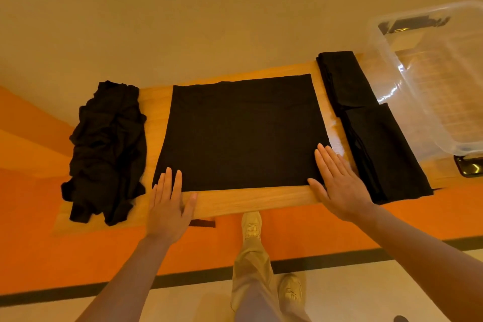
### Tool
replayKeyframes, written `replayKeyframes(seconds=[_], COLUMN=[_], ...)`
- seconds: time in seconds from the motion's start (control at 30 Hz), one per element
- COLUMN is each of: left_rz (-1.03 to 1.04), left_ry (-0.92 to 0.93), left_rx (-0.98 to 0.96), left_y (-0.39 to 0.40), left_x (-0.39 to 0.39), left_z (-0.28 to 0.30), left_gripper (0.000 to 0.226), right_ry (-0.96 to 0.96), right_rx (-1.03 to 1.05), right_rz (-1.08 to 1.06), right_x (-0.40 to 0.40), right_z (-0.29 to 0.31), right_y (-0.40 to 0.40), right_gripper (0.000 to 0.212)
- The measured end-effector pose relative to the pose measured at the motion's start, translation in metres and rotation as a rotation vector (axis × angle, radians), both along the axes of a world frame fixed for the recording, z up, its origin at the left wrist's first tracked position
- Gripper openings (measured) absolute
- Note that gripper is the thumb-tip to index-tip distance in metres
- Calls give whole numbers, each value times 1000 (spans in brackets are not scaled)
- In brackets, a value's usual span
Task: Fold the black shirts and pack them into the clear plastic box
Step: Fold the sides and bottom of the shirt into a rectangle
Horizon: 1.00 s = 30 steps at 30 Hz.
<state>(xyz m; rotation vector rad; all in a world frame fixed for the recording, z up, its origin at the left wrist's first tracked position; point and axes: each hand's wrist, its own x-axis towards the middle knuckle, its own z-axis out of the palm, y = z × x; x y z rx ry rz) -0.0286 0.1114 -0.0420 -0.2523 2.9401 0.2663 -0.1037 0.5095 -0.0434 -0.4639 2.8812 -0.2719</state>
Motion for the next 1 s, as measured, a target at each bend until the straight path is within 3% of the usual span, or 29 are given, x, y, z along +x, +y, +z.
replayKeyframes(seconds=[0.13, 0.33, 0.43, 0.5, 0.6, 0.73, 0.87, 1.0], left_rz=[-42, -250, -329, -321, -345, -361, -392, -323], left_ry=[75, 108, 232, 261, 317, 377, 406, 439], left_rx=[-24, -222, -319, -300, -265, -221, -208, -136], left_y=[1, -17, -27, -29, -26, -29, -34, -38], left_x=[25, 62, 71, 70, 64, 61, 70, 79], left_z=[9, 10, 4, 8, 18, 21, 24, 29], left_gripper=[73, 68, 46, 48, 44, 42, 39, 32], right_ry=[8, 56, 126, 217, 341, 366, 395, 312], right_rx=[20, 119, 159, 155, 167, 187, 138, -59], right_rz=[75, 239, 274, 296, 361, 359, 416, 452], right_x=[15, 23, 28, 32, 35, 41, 46, 49], right_z=[2, 3, 0, -1, -1, 4, 13, 29], right_y=[14, 31, 38, 45, 48, 45, 46, 53], right_gripper=[79, 83, 65, 53, 78, 82, 71, 53])
